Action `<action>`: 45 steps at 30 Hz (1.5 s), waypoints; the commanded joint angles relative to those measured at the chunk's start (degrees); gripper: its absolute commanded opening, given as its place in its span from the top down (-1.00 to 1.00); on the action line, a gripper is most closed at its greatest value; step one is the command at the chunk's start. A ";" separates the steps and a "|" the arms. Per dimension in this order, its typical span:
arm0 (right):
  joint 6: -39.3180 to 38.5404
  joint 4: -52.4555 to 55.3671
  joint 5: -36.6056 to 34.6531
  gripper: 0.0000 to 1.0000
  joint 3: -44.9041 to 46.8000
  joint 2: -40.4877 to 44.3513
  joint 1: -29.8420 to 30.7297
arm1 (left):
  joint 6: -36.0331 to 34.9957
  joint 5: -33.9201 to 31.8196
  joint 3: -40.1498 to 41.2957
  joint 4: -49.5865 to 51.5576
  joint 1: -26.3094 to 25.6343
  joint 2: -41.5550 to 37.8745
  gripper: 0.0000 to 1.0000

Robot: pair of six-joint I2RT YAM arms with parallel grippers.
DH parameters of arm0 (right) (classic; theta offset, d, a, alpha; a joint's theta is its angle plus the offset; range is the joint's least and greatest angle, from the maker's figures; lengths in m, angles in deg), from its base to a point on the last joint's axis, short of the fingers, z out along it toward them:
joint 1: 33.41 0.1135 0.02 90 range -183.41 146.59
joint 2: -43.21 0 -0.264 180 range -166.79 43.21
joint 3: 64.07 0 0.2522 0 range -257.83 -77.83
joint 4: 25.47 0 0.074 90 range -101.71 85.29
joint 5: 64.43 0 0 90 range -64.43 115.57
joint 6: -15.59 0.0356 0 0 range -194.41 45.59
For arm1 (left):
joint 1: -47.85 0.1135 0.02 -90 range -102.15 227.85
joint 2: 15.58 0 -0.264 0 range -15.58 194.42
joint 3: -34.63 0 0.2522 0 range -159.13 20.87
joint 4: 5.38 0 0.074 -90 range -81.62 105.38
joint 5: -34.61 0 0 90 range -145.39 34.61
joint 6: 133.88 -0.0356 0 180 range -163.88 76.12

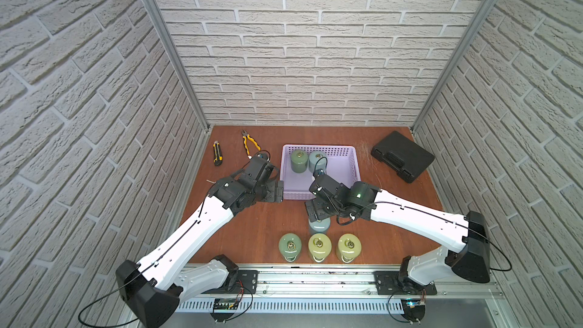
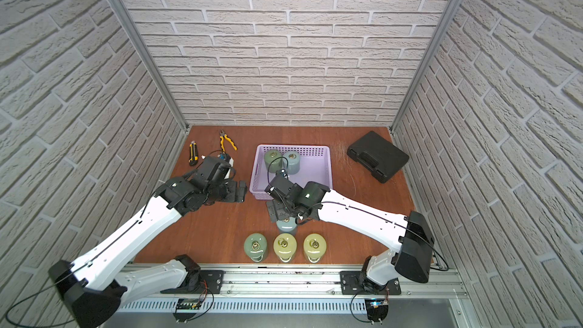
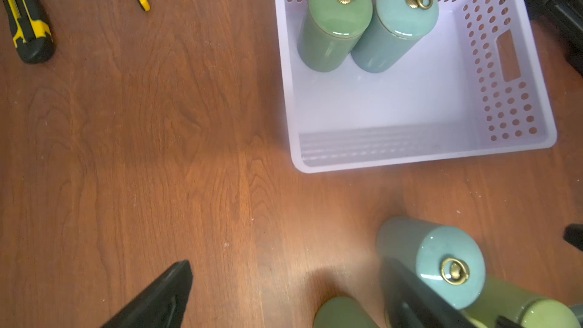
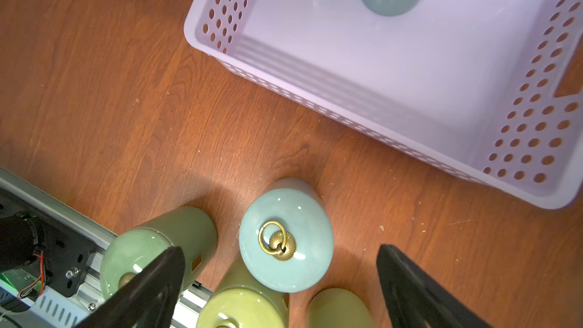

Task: Take the tea canister out of the basket
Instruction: Pick up the tea canister from the basket.

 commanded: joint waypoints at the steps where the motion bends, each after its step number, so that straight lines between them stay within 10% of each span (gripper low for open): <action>1: -2.97 0.64 -3.43 -1.00 0.12 3.42 -0.48 | -4.55 1.37 -3.75 -2.01 0.95 3.40 -0.96; 45: -11.40 -1.25 -10.45 -1.00 11.33 16.70 -1.10 | -33.76 12.13 -45.46 4.79 8.28 52.08 -0.97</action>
